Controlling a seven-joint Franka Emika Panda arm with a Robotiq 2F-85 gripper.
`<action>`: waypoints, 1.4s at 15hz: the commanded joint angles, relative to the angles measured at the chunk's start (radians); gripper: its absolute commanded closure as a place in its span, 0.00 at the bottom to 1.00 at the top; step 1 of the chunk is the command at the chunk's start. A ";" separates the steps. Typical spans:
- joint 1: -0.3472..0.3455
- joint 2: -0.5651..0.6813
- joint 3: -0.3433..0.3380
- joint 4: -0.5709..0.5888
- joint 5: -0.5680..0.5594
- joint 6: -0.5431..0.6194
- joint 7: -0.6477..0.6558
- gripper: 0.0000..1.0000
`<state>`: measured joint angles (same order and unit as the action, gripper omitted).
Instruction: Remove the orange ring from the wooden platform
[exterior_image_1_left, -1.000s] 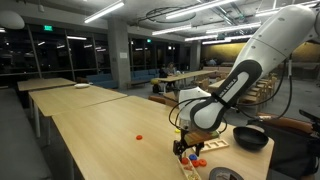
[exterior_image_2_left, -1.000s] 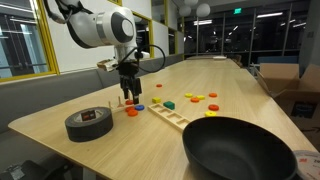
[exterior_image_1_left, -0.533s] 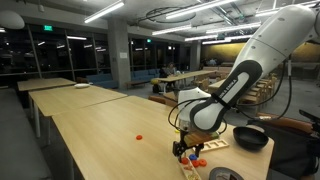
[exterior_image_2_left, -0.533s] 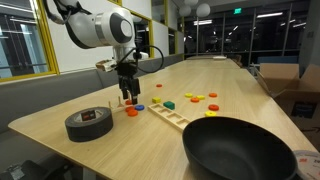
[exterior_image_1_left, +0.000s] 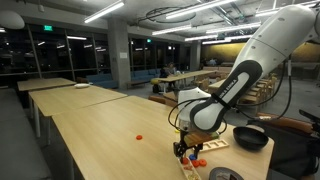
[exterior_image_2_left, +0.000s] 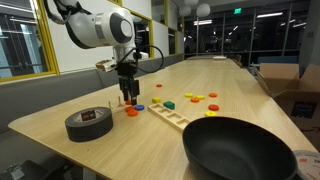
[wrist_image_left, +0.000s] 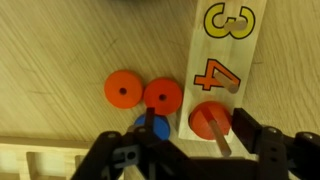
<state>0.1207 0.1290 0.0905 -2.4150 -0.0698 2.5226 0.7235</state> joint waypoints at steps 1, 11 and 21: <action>0.019 0.004 -0.017 0.008 -0.030 0.019 0.028 0.50; 0.018 -0.014 -0.014 0.011 -0.027 0.007 0.019 0.79; 0.006 -0.080 -0.010 0.045 -0.013 -0.013 0.000 0.80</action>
<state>0.1227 0.0880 0.0900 -2.3817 -0.0736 2.5221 0.7239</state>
